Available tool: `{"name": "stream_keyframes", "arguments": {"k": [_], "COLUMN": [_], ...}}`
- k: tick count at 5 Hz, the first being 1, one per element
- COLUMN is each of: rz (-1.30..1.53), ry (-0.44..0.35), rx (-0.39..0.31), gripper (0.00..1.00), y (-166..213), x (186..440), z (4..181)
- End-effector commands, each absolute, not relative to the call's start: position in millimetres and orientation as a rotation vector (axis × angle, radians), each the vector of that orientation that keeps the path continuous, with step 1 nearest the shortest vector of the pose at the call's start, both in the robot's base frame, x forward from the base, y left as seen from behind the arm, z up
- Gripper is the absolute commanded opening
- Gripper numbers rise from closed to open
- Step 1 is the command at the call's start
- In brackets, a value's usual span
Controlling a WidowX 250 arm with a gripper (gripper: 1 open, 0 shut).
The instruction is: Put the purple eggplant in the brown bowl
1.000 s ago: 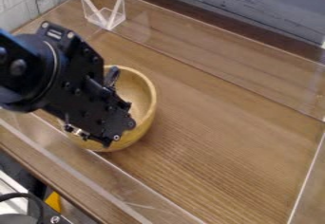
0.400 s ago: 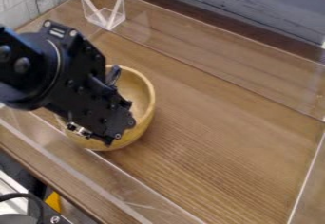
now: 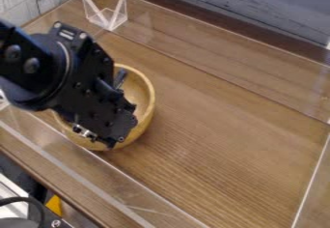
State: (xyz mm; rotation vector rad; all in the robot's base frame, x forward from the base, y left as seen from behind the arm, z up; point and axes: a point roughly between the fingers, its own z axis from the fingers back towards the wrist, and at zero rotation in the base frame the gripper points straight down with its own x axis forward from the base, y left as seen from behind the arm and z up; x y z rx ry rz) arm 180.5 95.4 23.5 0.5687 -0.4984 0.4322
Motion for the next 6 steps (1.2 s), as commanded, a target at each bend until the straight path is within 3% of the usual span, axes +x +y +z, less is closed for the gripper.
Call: {"name": "stream_keyframes", "arguments": {"k": [1, 2, 3, 6], "rz": [0.390, 0.392, 0.391, 0.391], "ry": [-0.398, -0.401, -0.404, -0.410], "rx": [0.604, 0.613, 0.625, 0.656], "gripper": [1.00, 1.00, 0.00, 0.00], "y": [97.0, 97.9, 98.5, 101.5], "x": [163.7, 164.9, 165.1, 163.1], "z": [2.8, 0.3, -0.9, -3.4]}}
